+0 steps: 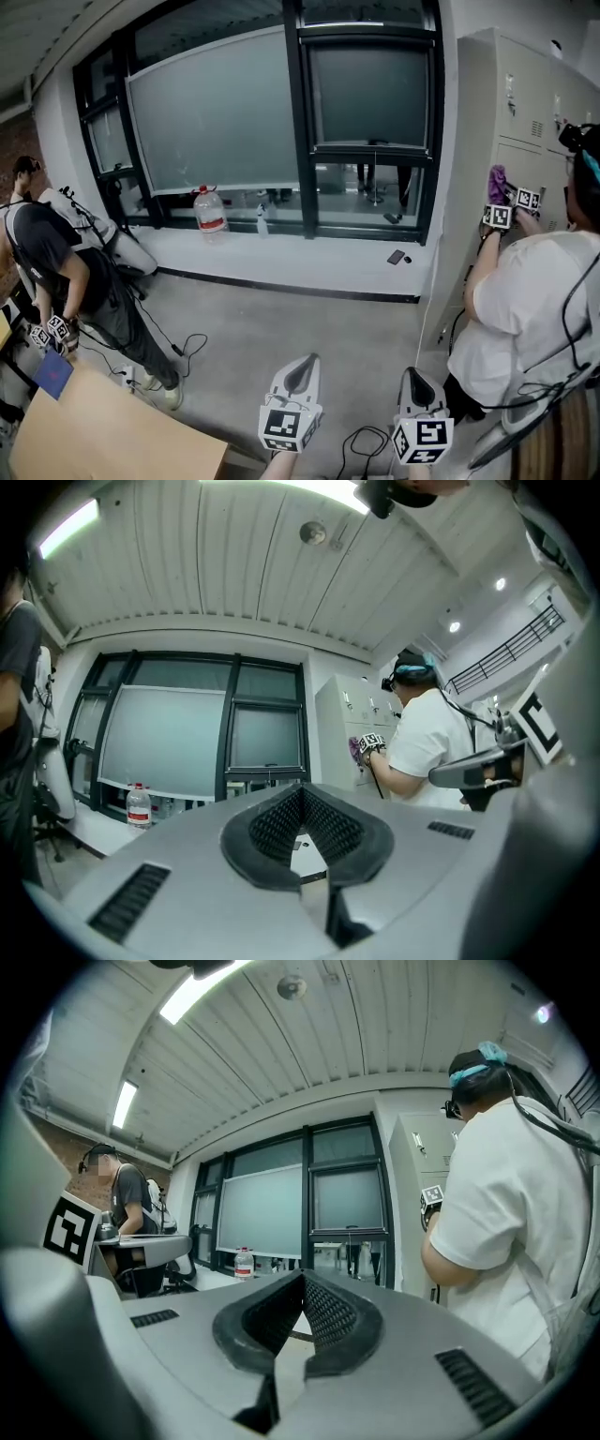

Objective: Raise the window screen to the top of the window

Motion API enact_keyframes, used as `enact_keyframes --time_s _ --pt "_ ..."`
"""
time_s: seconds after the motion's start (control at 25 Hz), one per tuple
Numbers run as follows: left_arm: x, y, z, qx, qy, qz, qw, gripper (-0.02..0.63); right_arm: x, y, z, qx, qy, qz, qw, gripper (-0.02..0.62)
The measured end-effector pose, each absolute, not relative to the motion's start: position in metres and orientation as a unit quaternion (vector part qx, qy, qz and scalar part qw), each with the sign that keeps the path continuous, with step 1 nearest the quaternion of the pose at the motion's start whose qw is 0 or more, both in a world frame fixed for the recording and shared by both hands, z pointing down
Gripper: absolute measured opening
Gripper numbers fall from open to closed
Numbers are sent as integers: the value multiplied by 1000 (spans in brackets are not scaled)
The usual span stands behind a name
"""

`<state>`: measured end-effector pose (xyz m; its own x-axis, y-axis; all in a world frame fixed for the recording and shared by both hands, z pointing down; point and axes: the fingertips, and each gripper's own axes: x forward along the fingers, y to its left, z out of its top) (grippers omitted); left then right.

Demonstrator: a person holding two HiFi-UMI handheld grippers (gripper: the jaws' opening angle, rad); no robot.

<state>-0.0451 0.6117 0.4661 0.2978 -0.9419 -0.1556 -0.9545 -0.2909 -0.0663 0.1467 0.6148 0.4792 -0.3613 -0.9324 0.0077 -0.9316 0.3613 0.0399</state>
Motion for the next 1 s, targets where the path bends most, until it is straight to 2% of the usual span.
enact_keyframes --time_s 0.4,0.68,0.84,1.0 --pt "-17 597 448 -807 582 36 94 3 163 603 483 540 -841 -9 17 5" --pt "-14 561 450 -802 588 49 93 3 162 574 506 530 -846 -12 50 5" --pt "-23 512 445 -795 593 120 53 4 163 521 514 542 -838 -11 54 5" --pt "-33 426 442 -797 588 121 66 3 151 434 513 547 -836 -11 45 5"
